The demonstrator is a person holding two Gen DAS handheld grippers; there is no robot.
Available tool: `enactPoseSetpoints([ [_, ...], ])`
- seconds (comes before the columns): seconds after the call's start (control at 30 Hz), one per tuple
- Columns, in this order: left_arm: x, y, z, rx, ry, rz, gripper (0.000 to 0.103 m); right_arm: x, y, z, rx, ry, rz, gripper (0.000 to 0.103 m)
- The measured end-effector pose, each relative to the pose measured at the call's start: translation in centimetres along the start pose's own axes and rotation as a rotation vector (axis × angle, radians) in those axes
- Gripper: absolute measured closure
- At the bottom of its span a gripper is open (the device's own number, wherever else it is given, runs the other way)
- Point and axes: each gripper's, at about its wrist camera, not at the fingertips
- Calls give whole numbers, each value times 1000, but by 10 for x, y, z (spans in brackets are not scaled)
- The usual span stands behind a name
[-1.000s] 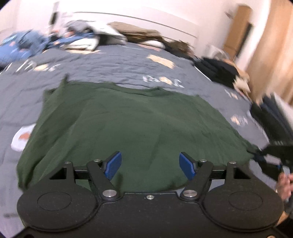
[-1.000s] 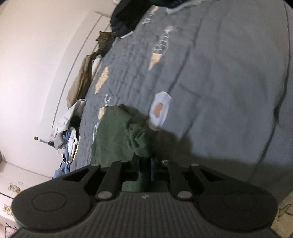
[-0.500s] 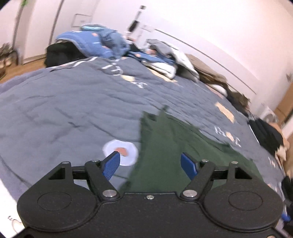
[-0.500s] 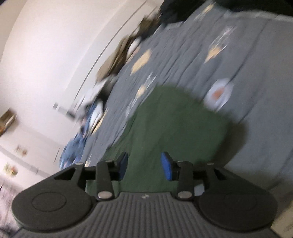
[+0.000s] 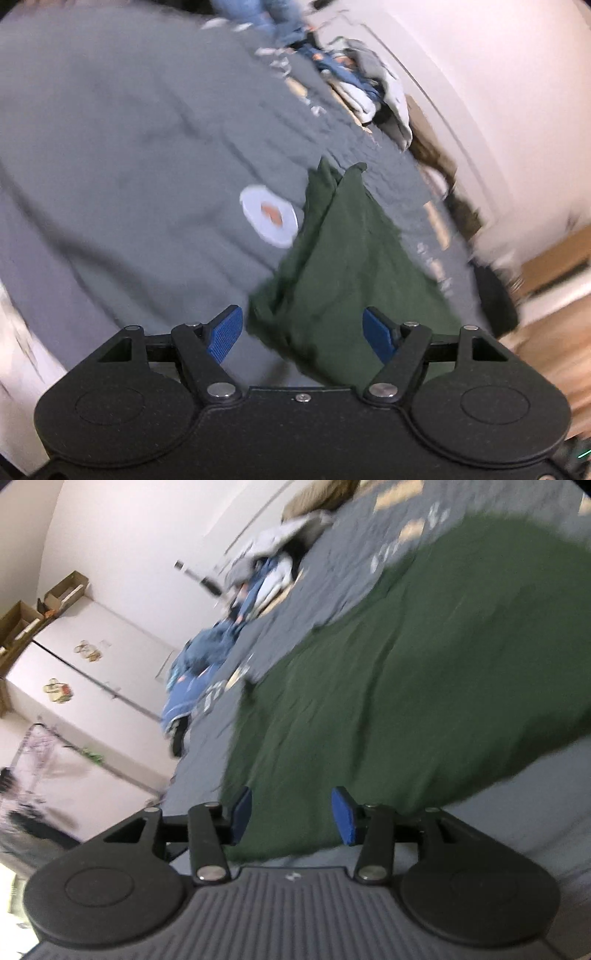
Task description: Fold clothes
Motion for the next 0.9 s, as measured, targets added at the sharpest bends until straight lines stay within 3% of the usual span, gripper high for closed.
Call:
enactPoseSetpoints([
  [0.13,9,-7,11,36,73,-3,33,16,-22,14,-52,-29,53,55],
  [0.3,9,-20,27,79,219,-10,33,25,-36,9,-62,-94,60,55],
  [0.43,8,-29,28,91,246,-13,36,30,-45,-2,-70,-161,72,54],
  [0.53,6,-35,31,69,250,-30,47,34,-51,-10,-75,-211,80,54],
  [0.6,5,-37,32,56,251,-30,61,36,-55,-16,-79,-244,86,53],
  [0.63,4,-37,31,44,240,-36,62,37,-57,-17,-84,-255,87,52],
  [0.7,4,-36,28,16,212,-50,77,39,-60,-22,-85,-281,77,52],
  [0.9,-1,-22,22,16,161,-85,89,44,-60,-29,-95,-292,33,55],
])
Point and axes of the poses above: each gripper's, at about its wrist camera, not at the fingertips, and y roughly against the way its jaws point, z to its left, x to its underside, and after that the axes turned 1 degree about y, right-handed
